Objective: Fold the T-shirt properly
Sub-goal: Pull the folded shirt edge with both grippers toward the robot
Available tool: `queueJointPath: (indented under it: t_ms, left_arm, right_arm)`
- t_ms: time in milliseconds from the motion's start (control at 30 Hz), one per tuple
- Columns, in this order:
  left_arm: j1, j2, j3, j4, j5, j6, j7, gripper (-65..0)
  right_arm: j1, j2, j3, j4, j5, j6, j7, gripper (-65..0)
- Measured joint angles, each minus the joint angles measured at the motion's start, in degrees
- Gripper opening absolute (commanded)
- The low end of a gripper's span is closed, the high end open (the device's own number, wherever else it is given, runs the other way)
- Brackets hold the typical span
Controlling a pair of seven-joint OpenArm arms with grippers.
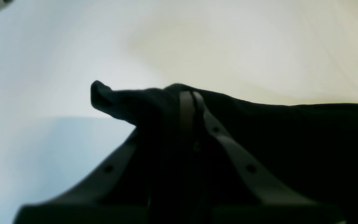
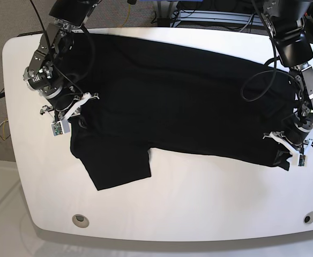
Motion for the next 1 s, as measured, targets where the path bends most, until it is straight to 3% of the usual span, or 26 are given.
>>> queueJointPath:
  t_ms: [500, 1000]
  left_arm:
    - [2.93, -0.79, 0.24, 10.56, 0.07, -0.24, 5.9, -65.0]
    - [7.87, -2.75, 0.22, 16.76, 0.02, -0.28, 7.02, -65.0]
  right_arm:
    - [-3.26, 0.04, 0.09, 3.74, 0.02, 0.0, -0.2, -65.0]
    - [-6.43, 0.63, 0.17, 7.5, 0.07, 0.04, -0.17, -65.0]
